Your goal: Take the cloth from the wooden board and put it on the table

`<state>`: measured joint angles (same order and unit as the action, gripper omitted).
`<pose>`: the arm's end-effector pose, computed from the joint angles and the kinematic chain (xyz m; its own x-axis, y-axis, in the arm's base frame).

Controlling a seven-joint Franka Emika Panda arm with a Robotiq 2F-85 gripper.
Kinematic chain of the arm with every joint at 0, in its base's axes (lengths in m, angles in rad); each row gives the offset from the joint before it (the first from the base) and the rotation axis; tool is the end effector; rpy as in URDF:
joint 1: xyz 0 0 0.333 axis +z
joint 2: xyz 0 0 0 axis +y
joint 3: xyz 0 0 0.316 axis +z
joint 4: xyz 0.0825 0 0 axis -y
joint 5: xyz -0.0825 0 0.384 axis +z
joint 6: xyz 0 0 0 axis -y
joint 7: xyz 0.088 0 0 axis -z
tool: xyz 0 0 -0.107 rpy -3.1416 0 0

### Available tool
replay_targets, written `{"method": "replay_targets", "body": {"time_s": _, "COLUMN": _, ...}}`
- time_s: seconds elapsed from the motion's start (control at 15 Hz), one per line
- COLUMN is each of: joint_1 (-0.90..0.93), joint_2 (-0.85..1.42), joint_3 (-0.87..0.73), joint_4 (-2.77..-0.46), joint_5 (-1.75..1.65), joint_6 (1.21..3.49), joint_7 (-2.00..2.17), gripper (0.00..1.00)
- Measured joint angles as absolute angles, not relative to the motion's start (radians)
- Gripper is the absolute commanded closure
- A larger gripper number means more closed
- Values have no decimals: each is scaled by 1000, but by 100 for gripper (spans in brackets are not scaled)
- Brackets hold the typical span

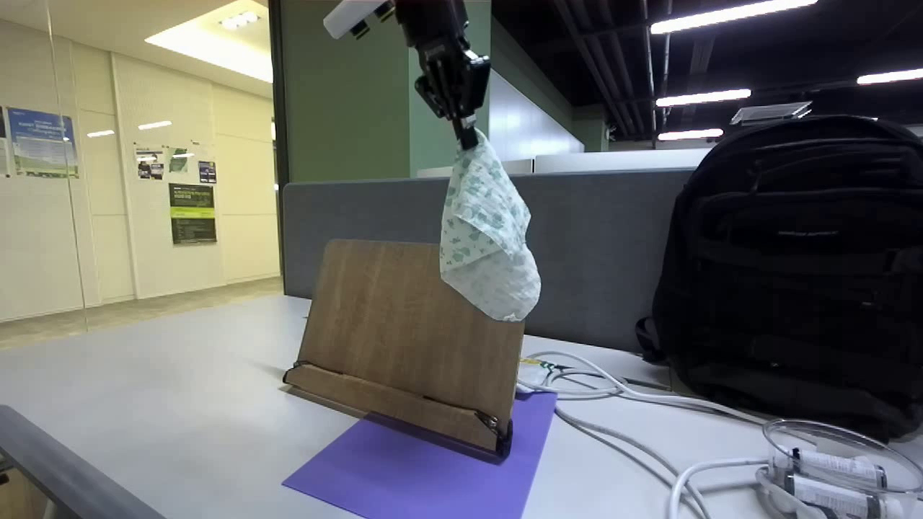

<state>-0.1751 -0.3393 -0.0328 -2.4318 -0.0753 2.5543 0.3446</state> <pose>0.4630 -0.0974 0.4819 0.7784 -0.4515 0.4363 -0.4572 -0.8838 -0.0989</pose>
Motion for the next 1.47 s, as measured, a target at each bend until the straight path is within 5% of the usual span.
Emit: {"method": "replay_targets", "body": {"time_s": 1.47, "joint_1": -380, "joint_2": -150, "joint_3": -126, "joint_4": -2476, "joint_5": -80, "joint_6": 2647, "joint_7": 475, "gripper": 100}}
